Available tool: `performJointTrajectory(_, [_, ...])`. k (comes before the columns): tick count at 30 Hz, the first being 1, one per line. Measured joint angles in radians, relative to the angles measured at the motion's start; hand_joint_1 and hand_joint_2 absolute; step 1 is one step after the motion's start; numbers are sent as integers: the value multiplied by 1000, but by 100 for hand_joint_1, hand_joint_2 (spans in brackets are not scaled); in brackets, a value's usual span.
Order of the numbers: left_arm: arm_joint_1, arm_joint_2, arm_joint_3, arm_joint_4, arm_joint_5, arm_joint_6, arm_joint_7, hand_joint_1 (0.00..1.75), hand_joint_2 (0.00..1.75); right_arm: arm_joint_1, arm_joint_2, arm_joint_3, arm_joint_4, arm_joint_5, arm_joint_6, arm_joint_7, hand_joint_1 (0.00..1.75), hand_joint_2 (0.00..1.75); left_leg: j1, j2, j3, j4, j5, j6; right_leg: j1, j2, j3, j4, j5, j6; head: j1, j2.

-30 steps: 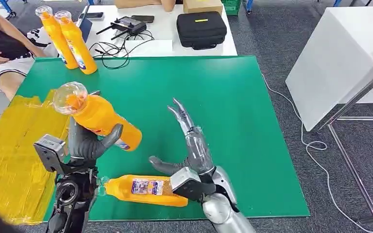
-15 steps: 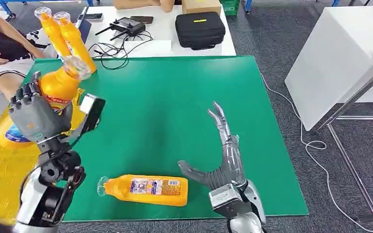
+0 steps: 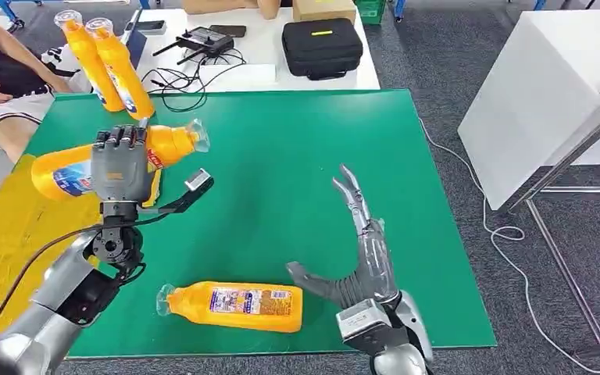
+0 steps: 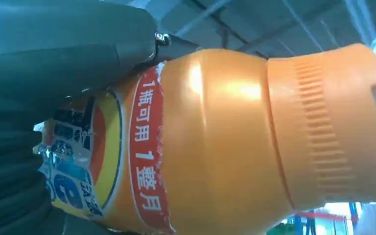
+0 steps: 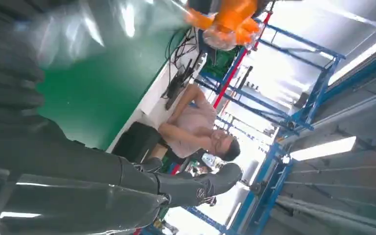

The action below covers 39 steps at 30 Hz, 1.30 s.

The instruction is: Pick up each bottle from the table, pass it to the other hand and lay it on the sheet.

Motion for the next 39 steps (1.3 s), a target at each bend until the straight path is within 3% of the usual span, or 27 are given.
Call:
performJointTrajectory(6, [-93, -2, 14, 205, 0, -84, -96, 175, 175, 0, 5, -5, 0, 17, 22, 7, 0, 175, 0, 0, 1, 0, 0, 0, 0, 0, 0, 0, 0, 0, -1, 0])
performJointTrajectory(14, [-130, -9, 44, 323, 2, -136, -107, 175, 175, -1, 10, -8, 0, 39, 28, 21, 0, 175, 0, 0, 0, 0, 0, 0, 0, 0, 0, 0, 0, 0, 0, 0])
performJointTrajectory(20, [-134, -7, 175, 371, 80, -211, -205, 175, 175, 0, 13, -9, 4, 68, 52, 40, 0, 175, 0, 0, -1, 0, 0, 0, 0, 0, -1, 0, 0, 0, 0, 0])
performJointTrajectory(24, [-139, 12, 278, 396, 93, -267, -208, 175, 175, 0, 21, -9, 13, 79, 61, 51, 0, 175, 0, 0, 0, 0, 0, 0, 0, 0, -1, 0, 0, 0, 0, 0])
performJointTrajectory(25, [-139, 19, 293, 400, 82, -285, -198, 152, 175, -1, 23, -9, 16, 85, 61, 58, 0, 175, 1, 0, 0, 0, 0, 0, 1, 0, -1, 0, 0, 0, 0, 0])
performJointTrajectory(26, [-139, 25, 308, 406, 80, -298, -194, 2, 175, -2, 26, -9, 21, 95, 61, 67, 0, 175, 1, 0, 0, 0, 0, 0, 1, 0, -1, 0, 0, 0, 0, 0])
performJointTrajectory(28, [-140, 33, 338, 416, 72, -330, -187, 0, 175, -7, 29, -8, 35, 118, 59, 82, 0, 175, 1, 0, -1, 0, 0, 0, 1, 0, -1, 0, 0, 0, 0, 0])
performJointTrajectory(29, [-140, 35, 349, 420, 63, -354, -176, 0, 0, -10, 31, -7, 42, 129, 57, 89, 0, 175, 1, 0, -1, 0, 0, 0, 1, 0, -1, 0, 0, 0, 0, 0])
performJointTrajectory(32, [-137, 45, 367, 432, 17, -430, -136, 0, 0, -25, 39, 2, 76, 161, 41, 112, 0, 175, 1, 0, -1, 0, 0, 0, 1, 0, -1, 0, 0, 0, 0, 0])
performJointTrajectory(33, [-135, 45, 374, 435, 11, -430, -135, 0, 0, -30, 42, 2, 89, 170, 37, 122, 0, 0, 1, 0, -1, 0, 0, 0, 1, 0, -1, 0, 0, 0, 0, 0])
performJointTrajectory(39, [-109, 30, 433, 439, 12, -362, -201, 0, 0, -50, 52, 14, 149, 253, 46, 158, 0, 0, 0, -1, -1, 0, 0, 0, 0, -1, -1, 0, 0, 0, 0, 0])
